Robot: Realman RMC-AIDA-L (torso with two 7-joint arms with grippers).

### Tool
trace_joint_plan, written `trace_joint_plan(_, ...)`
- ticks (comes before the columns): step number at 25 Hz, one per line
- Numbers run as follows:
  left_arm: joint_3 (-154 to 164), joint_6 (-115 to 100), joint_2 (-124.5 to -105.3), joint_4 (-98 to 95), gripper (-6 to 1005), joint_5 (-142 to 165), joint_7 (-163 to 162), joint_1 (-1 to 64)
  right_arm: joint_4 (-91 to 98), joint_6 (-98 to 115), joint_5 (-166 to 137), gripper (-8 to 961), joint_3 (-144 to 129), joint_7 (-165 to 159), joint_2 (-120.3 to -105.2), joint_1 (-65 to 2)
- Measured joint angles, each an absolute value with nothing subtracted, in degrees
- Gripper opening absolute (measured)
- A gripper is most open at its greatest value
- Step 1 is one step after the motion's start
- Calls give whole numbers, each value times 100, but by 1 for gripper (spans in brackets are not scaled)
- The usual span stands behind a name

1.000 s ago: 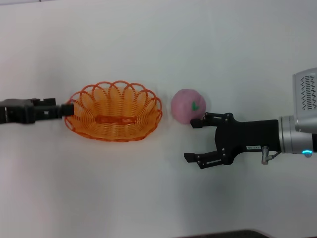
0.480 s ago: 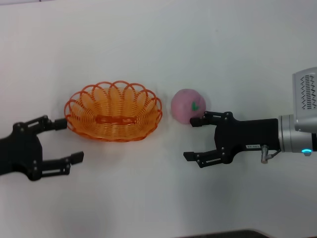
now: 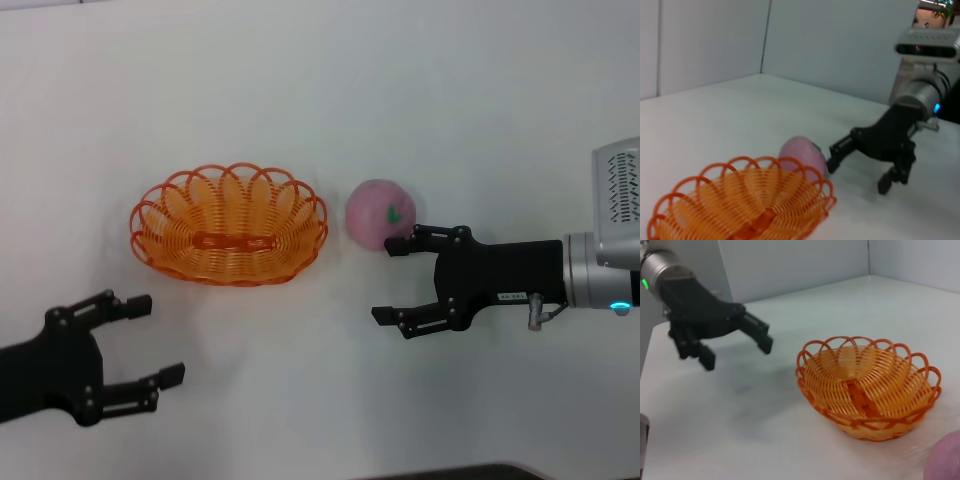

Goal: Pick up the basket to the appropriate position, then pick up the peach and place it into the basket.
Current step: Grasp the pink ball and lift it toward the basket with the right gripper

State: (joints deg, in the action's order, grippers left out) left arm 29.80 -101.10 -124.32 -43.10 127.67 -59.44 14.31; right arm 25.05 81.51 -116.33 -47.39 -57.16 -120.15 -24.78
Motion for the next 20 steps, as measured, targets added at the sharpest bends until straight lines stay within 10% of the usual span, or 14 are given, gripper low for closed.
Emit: trace_joint_plan(20,2935,-9931,-12446,-4095,876,12771,-5379,1304,3194,8553,-11558,952,-4358,-5745,-11967,-2185)
